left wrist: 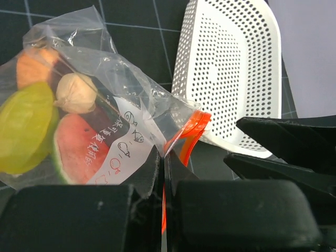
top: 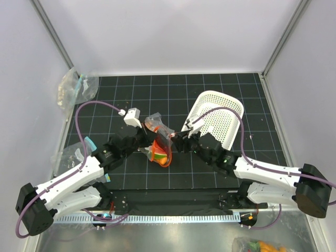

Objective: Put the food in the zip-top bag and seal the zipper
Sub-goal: Place the fake food in the zipper food storage bag, then adjust the zipper food storage bag at the center of the board.

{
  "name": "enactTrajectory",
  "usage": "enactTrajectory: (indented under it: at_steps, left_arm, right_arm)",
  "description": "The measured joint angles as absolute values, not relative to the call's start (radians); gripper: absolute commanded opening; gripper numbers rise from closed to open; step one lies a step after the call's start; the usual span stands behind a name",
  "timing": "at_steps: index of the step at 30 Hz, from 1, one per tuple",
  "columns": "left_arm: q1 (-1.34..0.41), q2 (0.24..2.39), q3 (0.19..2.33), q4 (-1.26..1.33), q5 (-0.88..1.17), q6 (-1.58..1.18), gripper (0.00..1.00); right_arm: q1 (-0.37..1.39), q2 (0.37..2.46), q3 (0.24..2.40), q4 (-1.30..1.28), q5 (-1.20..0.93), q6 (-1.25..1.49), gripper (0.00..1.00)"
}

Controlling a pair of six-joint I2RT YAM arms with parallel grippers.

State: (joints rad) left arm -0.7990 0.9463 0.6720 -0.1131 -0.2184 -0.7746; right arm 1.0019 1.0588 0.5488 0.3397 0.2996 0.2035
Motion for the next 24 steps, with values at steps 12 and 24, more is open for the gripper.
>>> enactTrajectory:
  at_steps: [12,24]
  left_arm:
    - [-0.799,0.920,0.672,-0.133,-0.294,-0.778,0.00]
    - [-0.799,0.918,0.672,-0.132,-0.265,-0.763,0.13]
  right_arm:
    - [1.002,1.250,0.632,0.263,0.323,0.268,0.53]
    - [0.998,1.320,0.671,0.239,0.323,0.307,0.01]
